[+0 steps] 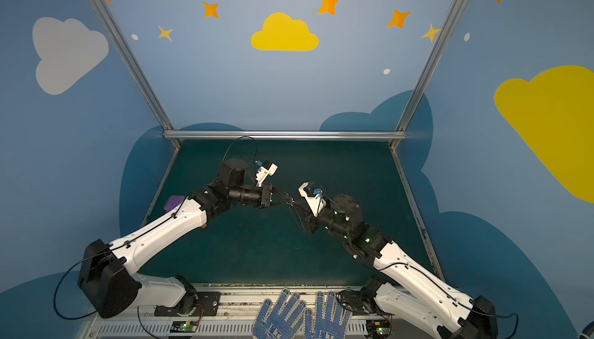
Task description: Put the keys on the keyring
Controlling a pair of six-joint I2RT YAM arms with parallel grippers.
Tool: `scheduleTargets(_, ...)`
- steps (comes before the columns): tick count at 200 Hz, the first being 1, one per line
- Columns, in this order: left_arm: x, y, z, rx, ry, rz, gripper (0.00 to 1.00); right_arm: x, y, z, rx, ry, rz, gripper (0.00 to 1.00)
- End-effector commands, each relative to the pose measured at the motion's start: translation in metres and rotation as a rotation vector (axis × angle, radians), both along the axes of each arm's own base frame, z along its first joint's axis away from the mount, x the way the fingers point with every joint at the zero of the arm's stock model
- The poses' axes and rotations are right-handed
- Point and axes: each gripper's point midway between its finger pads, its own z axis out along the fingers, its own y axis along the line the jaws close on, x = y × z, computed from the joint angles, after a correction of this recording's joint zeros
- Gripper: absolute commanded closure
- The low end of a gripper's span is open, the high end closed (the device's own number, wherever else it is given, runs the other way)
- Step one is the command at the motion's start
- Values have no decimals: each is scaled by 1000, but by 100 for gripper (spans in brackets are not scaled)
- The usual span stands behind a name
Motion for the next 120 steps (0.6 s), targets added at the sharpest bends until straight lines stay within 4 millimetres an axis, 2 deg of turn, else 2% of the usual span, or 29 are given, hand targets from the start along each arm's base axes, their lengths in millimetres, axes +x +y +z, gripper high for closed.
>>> scheduleTargets(1,7,0,-7,-18,37,45,96,2,0,47,204,-76,-13,100)
scheduleTargets(58,7,-7,-18,-57,108,44,96,2,-7,60,304,-119,-35,100)
scheduleTargets(97,3,-11,-22,-66,139,21,86,6,-11,60,329,-120,-65,100)
scheduleTargets(120,1,-9,-20,-81,140,27,84,6,-9,60,329,-117,-59,100)
